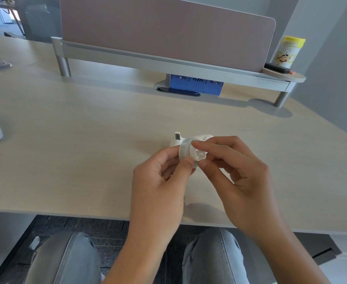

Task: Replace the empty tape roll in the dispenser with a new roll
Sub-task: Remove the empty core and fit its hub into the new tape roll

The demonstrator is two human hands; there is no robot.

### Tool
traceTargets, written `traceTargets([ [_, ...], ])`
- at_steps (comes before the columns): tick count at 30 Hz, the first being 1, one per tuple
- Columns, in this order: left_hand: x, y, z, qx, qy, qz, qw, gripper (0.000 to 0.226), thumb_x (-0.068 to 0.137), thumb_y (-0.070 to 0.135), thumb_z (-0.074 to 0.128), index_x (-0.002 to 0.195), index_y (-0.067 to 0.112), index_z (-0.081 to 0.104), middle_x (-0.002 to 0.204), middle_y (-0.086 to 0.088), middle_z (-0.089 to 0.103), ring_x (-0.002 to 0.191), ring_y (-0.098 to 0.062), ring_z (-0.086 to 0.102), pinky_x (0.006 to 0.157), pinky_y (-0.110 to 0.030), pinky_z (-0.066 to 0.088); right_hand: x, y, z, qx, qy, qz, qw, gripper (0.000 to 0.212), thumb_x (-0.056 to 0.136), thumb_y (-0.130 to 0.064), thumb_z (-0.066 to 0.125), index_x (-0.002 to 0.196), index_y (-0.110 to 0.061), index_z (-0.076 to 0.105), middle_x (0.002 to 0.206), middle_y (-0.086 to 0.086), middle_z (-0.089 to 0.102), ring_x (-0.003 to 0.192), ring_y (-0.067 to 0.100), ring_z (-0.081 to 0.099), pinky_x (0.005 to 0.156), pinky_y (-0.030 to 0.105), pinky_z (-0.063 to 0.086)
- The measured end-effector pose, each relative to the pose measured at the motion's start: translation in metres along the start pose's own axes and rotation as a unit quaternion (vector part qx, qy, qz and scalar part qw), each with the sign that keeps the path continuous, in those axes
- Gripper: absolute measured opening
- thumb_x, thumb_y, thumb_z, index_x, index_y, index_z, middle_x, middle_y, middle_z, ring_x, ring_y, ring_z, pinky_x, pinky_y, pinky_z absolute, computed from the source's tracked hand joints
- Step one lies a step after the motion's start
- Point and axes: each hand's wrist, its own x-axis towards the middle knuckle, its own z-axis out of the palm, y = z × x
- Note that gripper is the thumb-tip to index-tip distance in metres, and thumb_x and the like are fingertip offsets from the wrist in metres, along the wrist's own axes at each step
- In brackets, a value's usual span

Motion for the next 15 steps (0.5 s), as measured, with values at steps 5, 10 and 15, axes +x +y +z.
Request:
traceTargets([
  [5,-0.0017,0.0002,0.0019,0.003,-0.008,-0.002,1.0,0.021,0.092,0.006,0.073,0.1,0.023,0.084,0.095,0.001,0.086,0.098,-0.02,0.081,0.097,-0.04,0.061,0.0007,-0.0028,-0.0008,0.099,0.019,0.054,0.993,0.032,0.092,-0.003,0.073,0.118,-0.021,0.077,0.11,0.001,0.072,0.089,0.013,0.071,0.085,0.021,0.055],
  [10,-0.0034,0.0004,0.0039,0.005,-0.008,-0.004,1.0,0.02,0.09,0.007,0.075,0.099,0.023,0.084,0.096,0.004,0.086,0.098,-0.018,0.08,0.098,-0.042,0.06,0.0006,-0.0023,-0.0029,0.133,0.051,0.106,0.984,0.034,0.087,0.002,0.08,0.114,-0.019,0.077,0.104,0.001,0.081,0.089,0.024,0.077,0.089,0.035,0.063],
  [15,-0.0045,0.0004,0.0047,0.007,-0.005,-0.005,1.0,0.019,0.091,0.009,0.075,0.098,0.025,0.083,0.094,0.004,0.086,0.097,-0.019,0.081,0.095,-0.04,0.062,-0.0017,-0.0046,-0.0031,0.095,0.055,0.07,0.991,0.033,0.086,0.002,0.08,0.106,-0.024,0.079,0.104,0.002,0.081,0.09,0.02,0.077,0.085,0.026,0.061],
])
